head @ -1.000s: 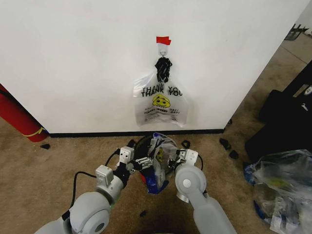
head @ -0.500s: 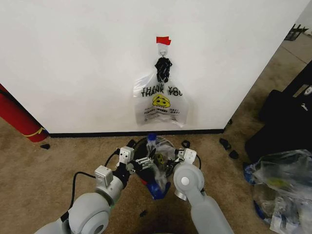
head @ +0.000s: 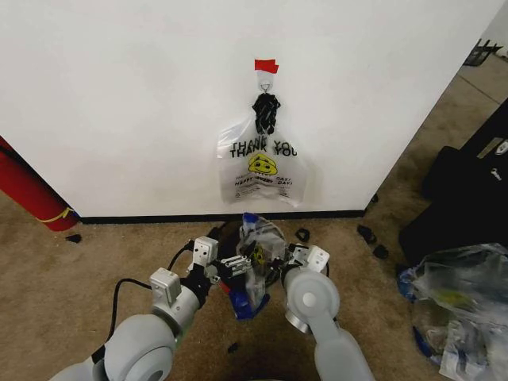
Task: Pick up the garbage bag from the wall and place it over the trash bin.
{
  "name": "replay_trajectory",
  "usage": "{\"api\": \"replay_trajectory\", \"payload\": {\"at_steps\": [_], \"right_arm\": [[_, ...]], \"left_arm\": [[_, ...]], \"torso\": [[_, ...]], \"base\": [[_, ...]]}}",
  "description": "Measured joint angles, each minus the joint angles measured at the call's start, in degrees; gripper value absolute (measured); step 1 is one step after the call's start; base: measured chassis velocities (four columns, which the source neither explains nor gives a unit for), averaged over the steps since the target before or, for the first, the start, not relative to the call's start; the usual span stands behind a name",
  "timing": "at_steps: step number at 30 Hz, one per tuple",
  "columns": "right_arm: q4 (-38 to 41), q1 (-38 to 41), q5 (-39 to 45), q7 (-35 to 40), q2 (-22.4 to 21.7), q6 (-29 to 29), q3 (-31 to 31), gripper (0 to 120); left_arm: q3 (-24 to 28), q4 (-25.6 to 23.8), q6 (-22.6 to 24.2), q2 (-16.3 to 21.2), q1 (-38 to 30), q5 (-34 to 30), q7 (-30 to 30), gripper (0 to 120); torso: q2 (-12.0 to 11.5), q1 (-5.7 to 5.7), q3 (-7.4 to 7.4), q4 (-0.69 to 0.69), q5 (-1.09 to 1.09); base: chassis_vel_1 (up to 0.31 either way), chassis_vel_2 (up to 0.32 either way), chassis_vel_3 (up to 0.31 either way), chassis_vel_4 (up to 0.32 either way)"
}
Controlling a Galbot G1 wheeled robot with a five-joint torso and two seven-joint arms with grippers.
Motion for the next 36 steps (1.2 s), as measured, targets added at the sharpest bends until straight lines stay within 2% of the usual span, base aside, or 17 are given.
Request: {"api": "replay_trajectory", "payload": {"at_steps": [5,8,10,14,17,19,23,29,36], "right_arm": [[2.38,-2.43,-1.17,-0.56,0.01,0.05,0.70,0],[2.41,-3.70,-3.67,-1.62,-0.09,-0.12,0.82,0],[2.41,-3.89,-4.04,-1.72,-0.05,-0.16,0.85,0],[2.62,-4.57,-6.29,-2.44,0.29,-0.31,0.27,0],[2.80,-4.84,-6.84,-2.64,0.41,-0.34,0.17,0],[3.18,-5.51,-7.88,-3.07,0.64,-0.36,0.17,0],[3.45,-6.54,-9.50,-3.91,0.87,-0.37,0.60,0],[3.53,-6.78,-10.20,-4.09,1.22,-0.36,0.97,0],[3.43,-6.80,-10.70,-4.31,1.42,-0.36,0.98,0]], "left_arm": [[-0.24,-3.62,3.03,3.16,-3.42,-5.35,-0.56,100],[-0.01,-4.71,7.91,7.01,-8.27,-11.29,-0.76,100],[0.23,-4.77,9.32,7.99,-9.52,-12.79,-0.78,100],[3.68,-4.79,16.92,10.83,-17.00,-15.11,-1.04,100],[5.71,-4.77,19.20,10.75,-20.54,-16.39,-2.10,100],[9.20,-3.68,22.12,9.72,-26.71,-21.17,-5.13,100],[16.40,0.06,23.95,6.65,-36.14,-26.77,-9.51,100],[21.77,5.71,24.34,3.27,-41.15,-31.28,-13.35,100],[24.08,8.85,24.44,1.90,-41.87,-31.21,-15.23,97]], "torso": [[0.00,0.00,0.00,0.00,-0.01],[0.00,0.00,0.00,-0.01,-0.01],[0.00,0.00,0.00,-0.01,-0.01],[0.00,0.00,0.00,0.01,0.00],[0.00,0.00,0.00,0.01,-0.01],[0.00,0.00,0.00,0.00,0.00],[0.00,0.00,0.00,0.00,0.00],[0.00,0.01,0.01,0.00,0.00],[0.00,0.01,0.01,0.01,0.00]], "base": [[0.000,0.000,0.000,0.000],[0.000,0.000,0.000,0.000],[0.000,0.000,0.000,0.000],[0.000,0.000,0.000,0.000],[0.000,0.000,0.000,0.000],[0.000,0.000,0.000,0.000],[0.000,0.000,0.000,0.000],[0.000,0.000,0.000,0.000],[0.000,0.000,0.000,0.000]]}}
